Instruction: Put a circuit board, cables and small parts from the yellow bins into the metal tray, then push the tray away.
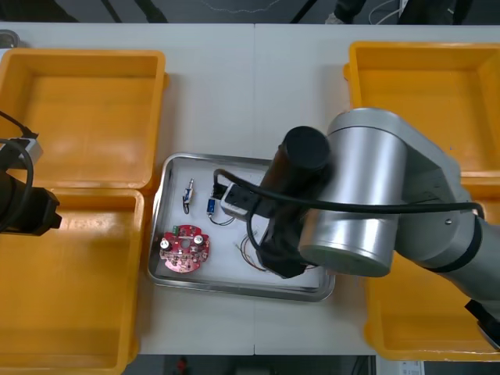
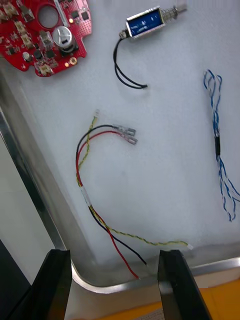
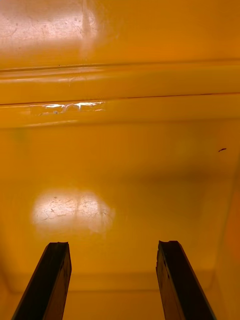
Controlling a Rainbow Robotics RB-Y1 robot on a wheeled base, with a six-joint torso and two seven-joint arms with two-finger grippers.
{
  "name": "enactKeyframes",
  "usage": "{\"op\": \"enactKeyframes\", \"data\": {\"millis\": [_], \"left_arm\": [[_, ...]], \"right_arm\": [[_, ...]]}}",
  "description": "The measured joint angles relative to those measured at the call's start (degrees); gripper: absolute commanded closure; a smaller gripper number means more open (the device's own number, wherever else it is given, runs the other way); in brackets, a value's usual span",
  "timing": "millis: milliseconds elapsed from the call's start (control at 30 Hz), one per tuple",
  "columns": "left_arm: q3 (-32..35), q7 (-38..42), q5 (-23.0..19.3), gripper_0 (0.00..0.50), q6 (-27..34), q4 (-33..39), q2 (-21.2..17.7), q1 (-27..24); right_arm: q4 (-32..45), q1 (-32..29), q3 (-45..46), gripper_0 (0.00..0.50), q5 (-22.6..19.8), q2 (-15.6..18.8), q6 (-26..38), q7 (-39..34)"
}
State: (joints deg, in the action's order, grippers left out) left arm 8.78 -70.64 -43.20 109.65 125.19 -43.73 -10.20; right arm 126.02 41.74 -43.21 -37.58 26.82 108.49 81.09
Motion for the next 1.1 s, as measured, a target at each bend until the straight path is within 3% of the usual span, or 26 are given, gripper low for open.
{"op": "enactKeyframes", "data": {"millis": [167,500,1100], "left_arm": [[0.21,0.00,-0.10,0.000,0.00,0.00,-0.03,0.00],[0.22,0.00,-0.13,0.000,0.00,0.00,-0.04,0.00],[0.22,0.00,-0.16,0.000,0.00,0.00,-0.06,0.00]], "right_arm": [[-2.50,0.59,-4.58,0.000,2.49,-2.93,-2.77,0.00],[-7.19,0.61,-15.23,0.000,8.28,-4.13,-7.82,0.07],[-18.94,0.60,-22.14,0.000,12.89,-10.10,-14.13,2.65]]}}
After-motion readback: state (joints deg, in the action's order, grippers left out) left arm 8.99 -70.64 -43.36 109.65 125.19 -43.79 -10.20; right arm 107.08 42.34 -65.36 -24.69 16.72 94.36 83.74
